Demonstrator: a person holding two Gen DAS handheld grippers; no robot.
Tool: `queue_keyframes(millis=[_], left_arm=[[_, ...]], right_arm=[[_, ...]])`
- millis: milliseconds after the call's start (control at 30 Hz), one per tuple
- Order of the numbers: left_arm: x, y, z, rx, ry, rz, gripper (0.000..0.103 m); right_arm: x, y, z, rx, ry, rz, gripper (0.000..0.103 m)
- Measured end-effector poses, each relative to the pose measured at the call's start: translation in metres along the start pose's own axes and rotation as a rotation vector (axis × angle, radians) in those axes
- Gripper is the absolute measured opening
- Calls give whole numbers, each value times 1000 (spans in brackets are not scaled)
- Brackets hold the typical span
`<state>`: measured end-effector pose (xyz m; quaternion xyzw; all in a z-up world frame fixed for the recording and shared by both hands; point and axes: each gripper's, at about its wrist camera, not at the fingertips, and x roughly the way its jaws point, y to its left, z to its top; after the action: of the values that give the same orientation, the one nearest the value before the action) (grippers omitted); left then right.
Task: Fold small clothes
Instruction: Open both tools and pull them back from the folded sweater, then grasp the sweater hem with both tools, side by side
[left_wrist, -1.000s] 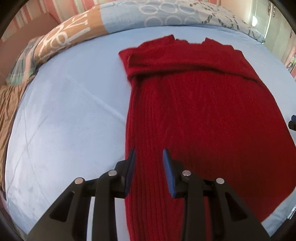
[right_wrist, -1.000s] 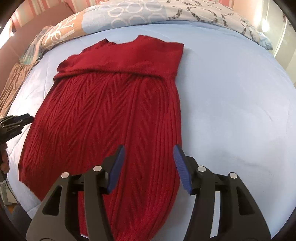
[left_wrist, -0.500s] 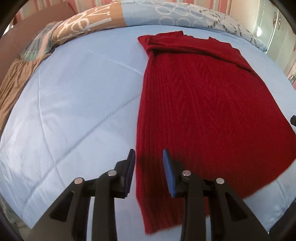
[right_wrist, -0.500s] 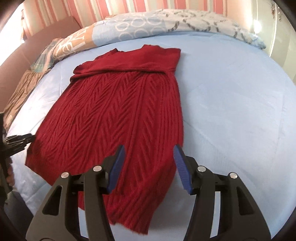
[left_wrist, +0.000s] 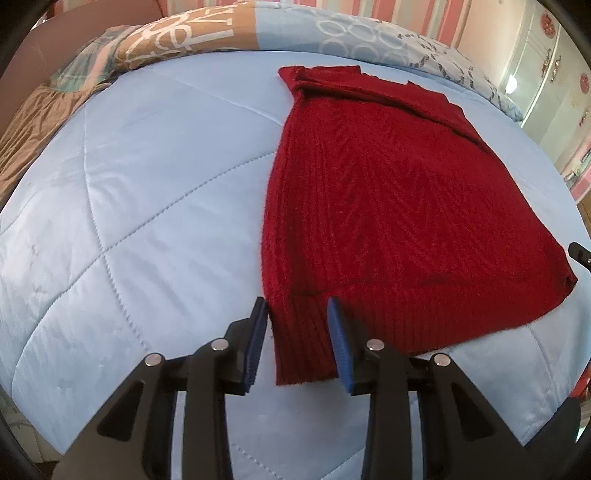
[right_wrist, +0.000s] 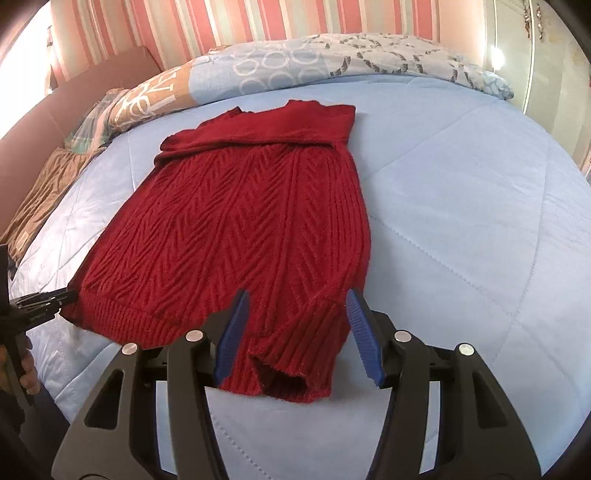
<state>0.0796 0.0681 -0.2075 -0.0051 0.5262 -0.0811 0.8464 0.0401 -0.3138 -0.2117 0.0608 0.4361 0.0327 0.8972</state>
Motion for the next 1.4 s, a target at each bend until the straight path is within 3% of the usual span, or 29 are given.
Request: queue_keyframes(millis=[100,200,300,367,533,700,833,1000,1100,1167,1200,1233,1267,1400], left_arm=[[5,2,-5,-7,25,1,36],[4,3,-8,-20,31,-19,45],[9,-1,-11,-11,40,-26,45],[8,-7,-10,11,22,-16,42],[12,-9,-7,18,16,10,22],[13,-10,-6,33,15,22,19],[16,-11,-8,35,19,31,19],[16,-10,-7,37,26,28,20],[18,-12,-6,58,30,42,21],[19,-15,-7,79,28,61,22],[20,-16,-7,82,30,65,23],[20,-16,-7,82,32,68,24],[21,-15,-7,81,37,70,25],[24,-10,-4,66,52,91,41]], right_arm=[[-2,-3,-2,12,-1,-4,56],[-3,-4,-5,13,0,-5,56],[-3,-4,-6,14,3,-3,56],[-3,-5,-8,14,9,-6,56],[-7,-8,-14,35,33,-6,60],[-10,-14,-24,92,69,20,62],[-5,-11,-30,163,101,98,64],[-6,-3,-25,162,84,65,66],[1,-4,-15,179,89,19,81],[11,-5,-10,180,120,-37,81],[16,-8,-10,193,145,-55,79],[19,-11,-12,209,160,-58,66],[21,-14,-13,229,175,-53,60],[26,-26,-22,288,230,-46,29]])
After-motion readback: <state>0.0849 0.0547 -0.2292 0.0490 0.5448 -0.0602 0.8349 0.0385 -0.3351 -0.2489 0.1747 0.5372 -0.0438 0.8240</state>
